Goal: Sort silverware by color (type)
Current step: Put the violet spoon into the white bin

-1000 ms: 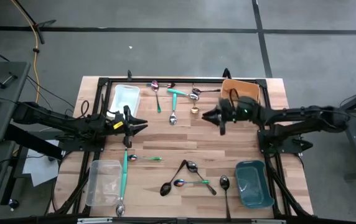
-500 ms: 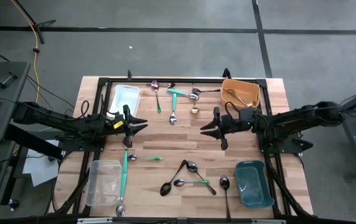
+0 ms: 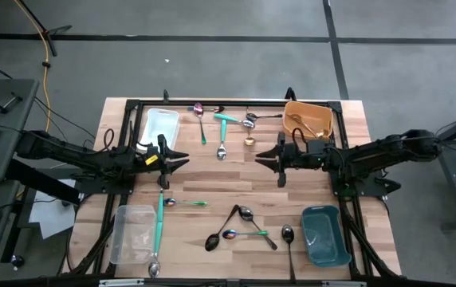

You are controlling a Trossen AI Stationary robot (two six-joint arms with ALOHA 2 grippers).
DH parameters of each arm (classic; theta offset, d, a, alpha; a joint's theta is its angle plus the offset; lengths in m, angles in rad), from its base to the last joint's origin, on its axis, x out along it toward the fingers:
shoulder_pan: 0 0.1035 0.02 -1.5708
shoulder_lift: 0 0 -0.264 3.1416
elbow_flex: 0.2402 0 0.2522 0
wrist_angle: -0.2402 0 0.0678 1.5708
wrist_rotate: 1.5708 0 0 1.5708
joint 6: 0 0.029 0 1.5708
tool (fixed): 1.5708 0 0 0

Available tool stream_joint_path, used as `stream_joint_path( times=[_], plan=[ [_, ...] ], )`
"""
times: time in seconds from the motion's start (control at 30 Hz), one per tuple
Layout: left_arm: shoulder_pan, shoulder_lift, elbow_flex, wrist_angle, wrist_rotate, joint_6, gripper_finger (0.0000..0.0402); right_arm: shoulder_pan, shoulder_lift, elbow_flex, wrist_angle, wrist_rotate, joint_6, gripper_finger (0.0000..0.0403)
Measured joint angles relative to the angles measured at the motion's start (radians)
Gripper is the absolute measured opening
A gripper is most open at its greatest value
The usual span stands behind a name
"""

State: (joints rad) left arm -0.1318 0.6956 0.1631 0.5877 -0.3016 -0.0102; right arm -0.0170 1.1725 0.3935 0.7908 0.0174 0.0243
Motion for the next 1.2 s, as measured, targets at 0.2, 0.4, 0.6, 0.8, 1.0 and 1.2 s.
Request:
stream_joint_path(
  times=[0.2,0.4,0.6,0.8,1.0,1.2],
  plan=[
    [0.000,0.001,0.008,0.000,0.072,-0.014,0.0074,0.000,0.000,0.000,0.013,0.000,0.001,0.0069],
    [-0.055,0.066,0.181,-0.213,0.136,-0.014,0.0093,0.000,0.000,0.000,0.018,-0.002,0.001,0.0069],
    [-0.163,0.238,0.477,-0.830,0.032,-0.113,0.0142,0.000,0.000,0.000,0.022,-0.002,0.001,0.0069],
    [-0.258,0.449,0.609,-1.163,0.062,-0.363,0.0180,0.000,0.000,0.000,0.020,-0.002,0.015,0.0069],
    [-0.317,0.642,0.626,-1.230,0.162,-0.458,0.0193,0.000,0.000,0.000,0.022,-0.003,0.001,0.0069],
    [-0.317,0.757,0.627,-1.232,0.159,-0.458,0.0193,-0.001,0.000,0.001,0.029,-0.002,-0.006,0.0069]
  ],
)
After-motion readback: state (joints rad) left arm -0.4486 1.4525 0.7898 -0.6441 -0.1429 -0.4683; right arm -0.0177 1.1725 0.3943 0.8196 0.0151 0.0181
